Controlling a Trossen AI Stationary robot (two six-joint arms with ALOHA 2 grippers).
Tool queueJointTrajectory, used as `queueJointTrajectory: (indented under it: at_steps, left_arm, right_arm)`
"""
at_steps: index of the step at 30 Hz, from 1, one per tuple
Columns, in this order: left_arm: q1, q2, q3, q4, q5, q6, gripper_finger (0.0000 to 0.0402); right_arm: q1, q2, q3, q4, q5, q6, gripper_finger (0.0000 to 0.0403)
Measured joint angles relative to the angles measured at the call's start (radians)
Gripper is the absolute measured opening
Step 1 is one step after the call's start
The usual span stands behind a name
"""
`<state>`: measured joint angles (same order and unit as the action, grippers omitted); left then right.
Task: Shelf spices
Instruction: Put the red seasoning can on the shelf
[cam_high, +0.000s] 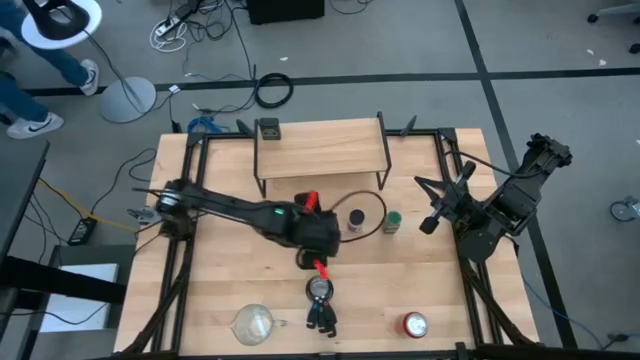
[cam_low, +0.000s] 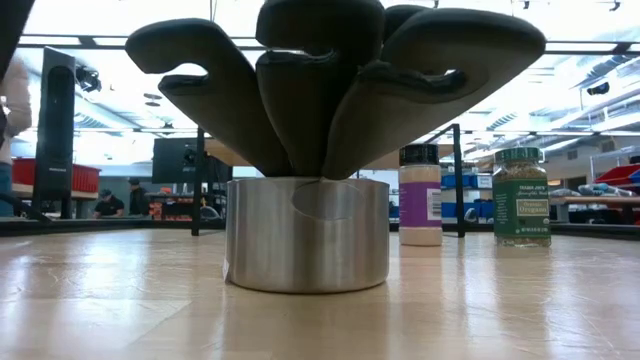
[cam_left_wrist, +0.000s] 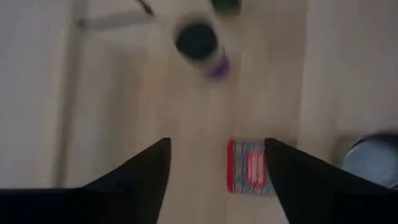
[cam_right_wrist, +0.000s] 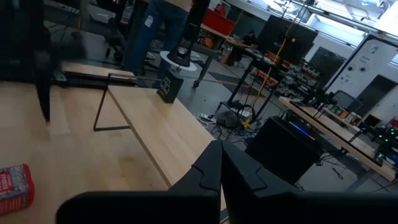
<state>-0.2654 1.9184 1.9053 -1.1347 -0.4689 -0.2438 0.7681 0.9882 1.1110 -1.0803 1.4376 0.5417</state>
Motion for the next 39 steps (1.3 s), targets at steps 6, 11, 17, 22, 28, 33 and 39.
queueJointTrajectory:
  at_steps: [6, 11, 17, 22, 28, 33, 39]
  left_arm:
    - [-0.020, -0.169, 0.027, 0.019, -0.049, -0.089, 0.0161]
    - [-0.058, -0.227, 0.021, 0.019, -0.061, -0.275, 0.0058]
    - [-0.085, -0.172, 0.019, 0.025, -0.053, -0.570, 0.0007]
    - [-0.083, -0.065, 0.019, 0.054, -0.004, -0.723, 0.0004]
    - [-0.055, 0.066, 0.019, 0.157, 0.167, -0.826, 0.0026]
    - [-0.034, 0.116, 0.018, 0.094, 0.349, -0.927, 0.0074]
    - [-0.007, 0.118, 0.032, -0.018, 0.491, -1.042, 0.0180]
  right_arm:
    - [0.000, 0.000, 0.000, 0.054, 0.000, -0.055, 0.0003]
    - [0.000, 0.000, 0.000, 0.082, -0.001, -0.083, 0.0002]
    - [0.000, 0.000, 0.000, 0.102, -0.001, -0.115, 0.0007]
    - [0.000, 0.000, 0.000, 0.130, -0.001, -0.164, 0.0002]
    - [0.000, 0.000, 0.000, 0.209, -0.022, -0.275, 0.0007]
    - [0.000, 0.000, 0.000, 0.297, -0.028, -0.384, 0.0006]
    - [0.000, 0.000, 0.000, 0.387, -0.039, -0.521, 0.0003]
